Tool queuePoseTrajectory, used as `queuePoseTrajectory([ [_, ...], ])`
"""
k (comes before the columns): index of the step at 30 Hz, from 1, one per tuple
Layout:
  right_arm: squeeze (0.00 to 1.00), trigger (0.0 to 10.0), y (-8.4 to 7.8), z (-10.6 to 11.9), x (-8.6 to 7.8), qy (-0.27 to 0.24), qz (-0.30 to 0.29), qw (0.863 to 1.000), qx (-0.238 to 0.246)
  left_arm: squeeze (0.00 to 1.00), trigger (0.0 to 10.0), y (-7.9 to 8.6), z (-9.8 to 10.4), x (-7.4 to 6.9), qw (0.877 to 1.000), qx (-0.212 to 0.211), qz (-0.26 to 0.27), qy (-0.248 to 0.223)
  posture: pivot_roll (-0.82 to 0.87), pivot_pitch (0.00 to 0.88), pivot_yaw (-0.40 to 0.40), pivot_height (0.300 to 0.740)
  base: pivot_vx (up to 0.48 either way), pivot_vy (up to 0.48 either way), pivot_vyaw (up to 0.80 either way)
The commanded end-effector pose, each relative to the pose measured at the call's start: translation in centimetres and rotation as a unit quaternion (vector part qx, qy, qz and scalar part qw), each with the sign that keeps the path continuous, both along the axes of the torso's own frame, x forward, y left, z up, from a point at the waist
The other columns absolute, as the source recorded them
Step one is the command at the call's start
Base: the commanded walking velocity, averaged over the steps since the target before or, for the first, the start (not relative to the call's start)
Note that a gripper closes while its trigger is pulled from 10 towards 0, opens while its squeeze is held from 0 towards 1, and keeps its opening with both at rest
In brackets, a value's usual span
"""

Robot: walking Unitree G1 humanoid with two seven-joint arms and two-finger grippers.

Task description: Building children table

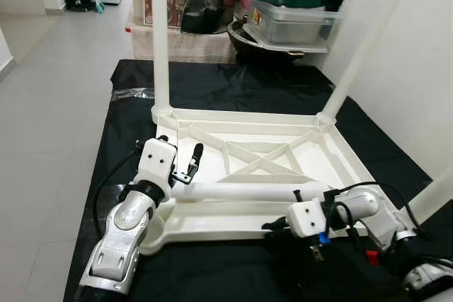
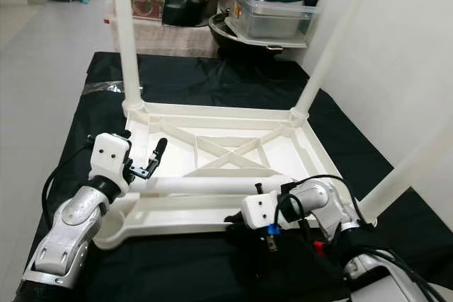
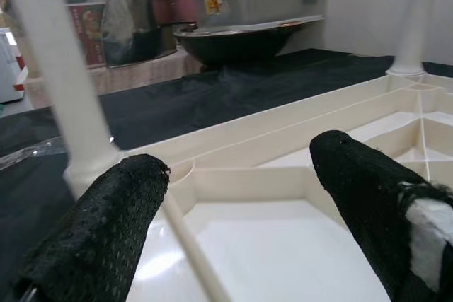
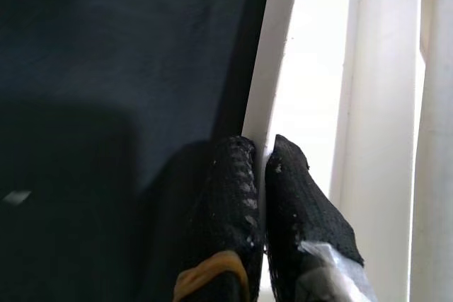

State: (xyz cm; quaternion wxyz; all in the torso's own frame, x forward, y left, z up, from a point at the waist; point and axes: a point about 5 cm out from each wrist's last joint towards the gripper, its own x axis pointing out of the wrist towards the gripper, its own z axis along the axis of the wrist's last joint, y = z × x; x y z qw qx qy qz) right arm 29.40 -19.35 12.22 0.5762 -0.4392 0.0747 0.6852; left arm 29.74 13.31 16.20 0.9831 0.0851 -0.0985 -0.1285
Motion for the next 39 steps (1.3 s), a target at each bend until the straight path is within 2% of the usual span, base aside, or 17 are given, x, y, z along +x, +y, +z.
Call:
queuePoseTrajectory([
  [1,0.0,0.0,0.9,0.6,-0.4,-0.033,0.086,0.995,-0.042,0.0,10.0,-0.6,-0.5,0.0,1.0,0.003,-0.013,0.008,0.07,0.0,-0.13,0.74,0.0,0.0,0.0],
  [4,0.0,0.0,0.9,0.5,-0.7,-0.041,0.115,0.991,-0.055,0.0,10.0,-0.8,-0.8,-0.1,1.0,0.004,-0.017,0.012,0.07,0.0,-0.132,0.74,0.0,0.0,0.0],
  [8,0.0,0.0,0.9,0.6,-0.7,-0.039,0.117,0.991,-0.051,0.0,10.0,-0.8,-0.8,-0.2,1.0,0.004,-0.017,0.012,0.07,0.0,-0.134,0.74,0.0,0.0,0.0],
  [13,0.0,0.0,1.6,1.2,-0.1,-0.063,0.099,0.993,-0.016,0.0,10.0,-0.9,-0.7,-0.1,1.0,0.003,-0.018,0.011,0.07,0.0,-0.135,0.74,0.0,0.0,0.0],
  [14,0.0,9.9,1.8,1.3,0.2,-0.08,0.083,0.993,-0.009,0.0,10.0,-1.0,-0.7,-0.1,1.0,0.003,-0.019,0.011,0.06,0.0,-0.134,0.74,0.0,0.0,0.0],
  [16,0.0,10.0,2.2,1.8,1.0,-0.093,0.046,0.994,0.019,0.0,10.0,-1.0,-0.7,-0.1,1.0,0.002,-0.019,0.011,0.06,0.0,-0.134,0.74,0.0,0.0,0.0],
  [18,0.0,10.0,2.2,2.1,1.2,-0.091,0.034,0.995,0.031,0.0,10.0,-1.0,-0.7,-0.1,1.0,0.002,-0.019,0.012,0.06,0.0,-0.134,0.74,0.0,0.0,0.0],
  [19,1.0,10.0,2.3,2.5,1.5,-0.088,0.019,0.995,0.051,0.0,10.0,-1.0,-0.7,0.0,1.0,0.003,-0.02,0.012,0.06,0.0,-0.136,0.74,0.0,0.0,0.0],
  [20,1.0,10.0,2.4,3.2,1.8,-0.086,0.002,0.994,0.074,0.0,10.0,-1.0,-0.7,0.0,1.0,0.002,-0.02,0.011,0.06,0.0,-0.135,0.74,0.0,0.0,0.0],
  [23,1.0,10.0,2.4,3.4,1.9,-0.085,-0.003,0.993,0.08,0.0,10.0,-1.0,-0.7,0.0,1.0,0.002,-0.02,0.011,0.06,0.0,-0.135,0.74,0.0,0.0,0.0],
  [26,1.0,10.0,2.1,4.3,1.6,-0.06,-0.003,0.994,0.092,0.0,10.0,-1.0,-0.7,0.0,1.0,0.0,-0.02,0.01,0.05,0.0,-0.133,0.74,0.0,0.0,0.0],
  [35,1.0,10.0,1.3,5.3,1.5,-0.048,-0.008,0.996,0.08,0.0,10.0,-1.1,-0.7,0.0,1.0,-0.002,-0.022,0.01,0.05,0.0,-0.13,0.74,0.0,0.0,0.0],
  [37,1.0,10.0,1.1,6.2,1.7,-0.047,-0.018,0.995,0.089,0.0,10.0,-1.1,-0.5,0.0,1.0,-0.004,-0.02,0.004,0.05,0.0,-0.13,0.74,0.0,0.0,0.0],
  [38,1.0,10.0,1.4,7.0,2.3,-0.061,-0.038,0.99,0.119,0.0,10.0,-0.8,-0.3,0.1,1.0,-0.011,-0.015,-0.002,0.05,0.0,-0.134,0.74,0.0,0.0,0.0],
  [39,1.0,10.0,1.4,7.0,2.3,-0.061,-0.038,0.99,0.119,0.0,10.0,-0.8,-0.3,0.1,1.0,-0.011,-0.015,-0.002,0.05,0.0,-0.134,0.74,0.0,0.0,0.0],
])
